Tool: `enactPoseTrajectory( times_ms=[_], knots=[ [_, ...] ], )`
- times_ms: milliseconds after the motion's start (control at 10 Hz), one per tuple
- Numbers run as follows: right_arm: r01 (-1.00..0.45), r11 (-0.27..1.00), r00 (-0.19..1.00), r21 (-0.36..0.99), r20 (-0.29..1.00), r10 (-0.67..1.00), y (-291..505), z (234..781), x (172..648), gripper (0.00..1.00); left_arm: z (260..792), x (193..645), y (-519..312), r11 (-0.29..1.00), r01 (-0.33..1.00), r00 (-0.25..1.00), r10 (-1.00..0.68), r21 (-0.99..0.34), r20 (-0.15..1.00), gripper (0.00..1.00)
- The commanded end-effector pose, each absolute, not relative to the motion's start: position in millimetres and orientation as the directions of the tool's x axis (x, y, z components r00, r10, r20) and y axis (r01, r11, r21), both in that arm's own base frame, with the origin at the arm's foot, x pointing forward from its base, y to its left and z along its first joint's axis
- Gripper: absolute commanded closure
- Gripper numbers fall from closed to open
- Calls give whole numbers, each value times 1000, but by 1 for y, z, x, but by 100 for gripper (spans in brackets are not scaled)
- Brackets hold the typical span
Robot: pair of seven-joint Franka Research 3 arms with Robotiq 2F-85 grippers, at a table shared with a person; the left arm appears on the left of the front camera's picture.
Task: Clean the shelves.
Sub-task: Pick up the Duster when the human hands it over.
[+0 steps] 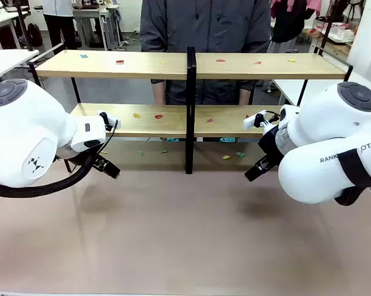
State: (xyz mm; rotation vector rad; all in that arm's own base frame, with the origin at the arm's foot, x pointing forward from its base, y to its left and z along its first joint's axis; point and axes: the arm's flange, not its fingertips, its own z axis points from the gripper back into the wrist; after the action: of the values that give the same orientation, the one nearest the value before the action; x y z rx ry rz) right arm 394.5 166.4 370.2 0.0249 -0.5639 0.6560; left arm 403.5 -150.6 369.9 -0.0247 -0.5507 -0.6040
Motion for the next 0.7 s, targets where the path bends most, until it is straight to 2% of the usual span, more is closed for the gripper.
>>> enactPoseTrajectory(
  times_ms=[0, 600],
  knots=[
    [-584, 798, 648, -152, 504, 571, 166, 370, 395, 0, 370, 403, -151, 827, 545, 684, -533, 135, 499, 0],
    [-584, 798, 648, -152, 504, 571, 166, 370, 395, 0, 370, 403, -151, 827, 545, 684, -533, 135, 499, 0]
  ],
)
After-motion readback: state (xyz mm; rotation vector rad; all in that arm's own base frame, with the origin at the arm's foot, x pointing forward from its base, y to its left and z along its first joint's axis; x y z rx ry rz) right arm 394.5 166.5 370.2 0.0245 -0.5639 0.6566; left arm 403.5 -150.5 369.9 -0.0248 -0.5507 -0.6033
